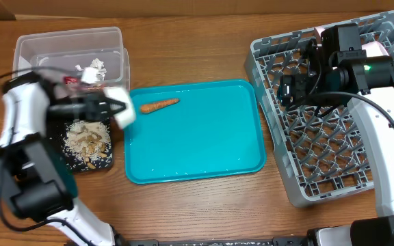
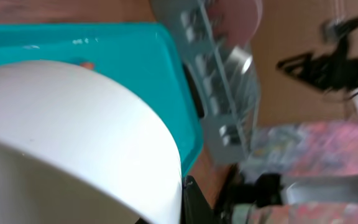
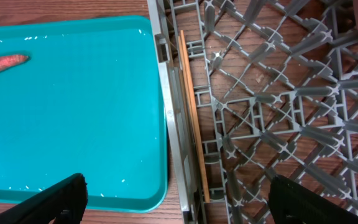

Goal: Sort waste into correct bins and load items into the dishwasher
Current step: 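Carry the empty bowl back and set it on the blue tray, then open the left gripper and reach the right gripper to the white bowl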

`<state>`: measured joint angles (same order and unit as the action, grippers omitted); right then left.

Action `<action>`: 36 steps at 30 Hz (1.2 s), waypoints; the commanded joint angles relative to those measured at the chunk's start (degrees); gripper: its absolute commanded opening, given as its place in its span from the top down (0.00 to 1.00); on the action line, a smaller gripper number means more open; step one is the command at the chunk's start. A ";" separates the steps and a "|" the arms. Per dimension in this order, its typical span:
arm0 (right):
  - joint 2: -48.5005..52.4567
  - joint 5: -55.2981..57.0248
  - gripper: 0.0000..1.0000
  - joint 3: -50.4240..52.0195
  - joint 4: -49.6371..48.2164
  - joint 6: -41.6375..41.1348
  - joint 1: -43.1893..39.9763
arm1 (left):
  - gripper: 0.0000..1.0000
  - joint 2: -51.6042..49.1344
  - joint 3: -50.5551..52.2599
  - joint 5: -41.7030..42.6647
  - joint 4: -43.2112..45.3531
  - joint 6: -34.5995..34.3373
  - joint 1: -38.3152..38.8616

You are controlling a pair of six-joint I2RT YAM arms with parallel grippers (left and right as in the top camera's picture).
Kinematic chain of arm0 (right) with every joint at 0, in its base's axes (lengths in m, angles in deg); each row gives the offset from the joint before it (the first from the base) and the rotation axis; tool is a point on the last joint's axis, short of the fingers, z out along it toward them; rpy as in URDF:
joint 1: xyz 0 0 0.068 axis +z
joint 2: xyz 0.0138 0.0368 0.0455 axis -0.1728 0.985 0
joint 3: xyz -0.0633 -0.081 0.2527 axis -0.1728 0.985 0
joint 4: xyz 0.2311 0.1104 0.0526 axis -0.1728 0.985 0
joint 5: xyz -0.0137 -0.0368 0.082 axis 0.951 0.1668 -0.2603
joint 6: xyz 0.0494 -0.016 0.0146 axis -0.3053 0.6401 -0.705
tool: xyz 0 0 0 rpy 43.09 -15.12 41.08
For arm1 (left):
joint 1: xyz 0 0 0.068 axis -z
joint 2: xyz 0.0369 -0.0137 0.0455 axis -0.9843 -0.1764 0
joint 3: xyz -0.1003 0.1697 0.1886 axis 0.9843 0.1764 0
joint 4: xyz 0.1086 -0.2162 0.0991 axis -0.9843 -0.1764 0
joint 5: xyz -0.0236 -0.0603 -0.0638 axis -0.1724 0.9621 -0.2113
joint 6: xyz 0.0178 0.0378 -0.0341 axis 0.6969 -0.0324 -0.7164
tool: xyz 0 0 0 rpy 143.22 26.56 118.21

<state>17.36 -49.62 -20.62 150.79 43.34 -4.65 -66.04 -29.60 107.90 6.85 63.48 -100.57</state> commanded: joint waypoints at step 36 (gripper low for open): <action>3.72 -14.10 0.01 2.99 -7.89 -0.28 6.88 | 0.24 13.51 -7.28 -55.19 18.75 -59.74 28.35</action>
<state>18.38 -60.75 -18.54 143.14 43.08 -1.28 -57.58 -35.33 53.72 27.06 6.52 -67.87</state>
